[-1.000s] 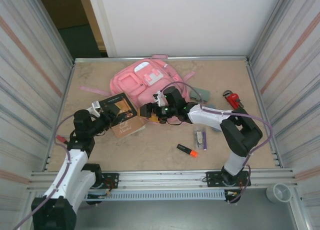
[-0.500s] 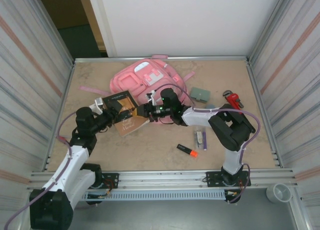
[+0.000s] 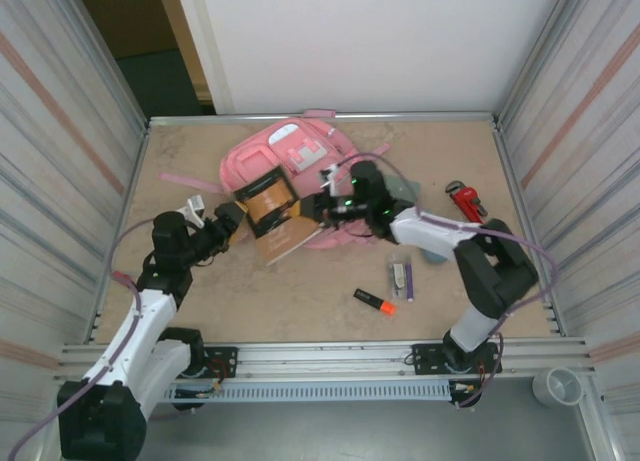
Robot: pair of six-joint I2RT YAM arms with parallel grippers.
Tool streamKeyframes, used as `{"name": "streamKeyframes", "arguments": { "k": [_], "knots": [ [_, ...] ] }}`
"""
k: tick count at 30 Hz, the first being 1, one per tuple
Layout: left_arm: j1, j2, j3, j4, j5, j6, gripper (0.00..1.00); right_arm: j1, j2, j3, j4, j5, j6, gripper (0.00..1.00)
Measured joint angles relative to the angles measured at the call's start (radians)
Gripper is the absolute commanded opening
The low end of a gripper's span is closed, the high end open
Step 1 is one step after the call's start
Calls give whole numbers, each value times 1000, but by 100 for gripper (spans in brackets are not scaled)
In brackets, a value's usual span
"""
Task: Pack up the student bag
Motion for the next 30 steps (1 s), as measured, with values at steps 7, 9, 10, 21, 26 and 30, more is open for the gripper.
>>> {"name": "streamKeyframes", "arguments": {
  "k": [7, 9, 10, 21, 26, 30],
  "knots": [
    [-266, 174, 206, -127, -338, 307, 76, -388, -231, 49, -406, 8, -237, 0],
    [-364, 317, 312, -140, -426, 428, 75, -481, -268, 60, -475, 4, -277, 0],
    [-408, 401, 373, -145, -462, 497, 75, -526, -283, 60, -502, 4, -294, 0],
    [-566, 998, 794, -259, -529, 1040, 74, -641, -312, 31, -652, 26, -385, 0],
    [-564, 1098, 911, -324, -497, 1128, 75, -641, -320, 21, -664, 29, -395, 0],
    [-568, 1148, 951, -356, -498, 1170, 76, -641, -320, 17, -664, 28, -395, 0]
  ]
}}
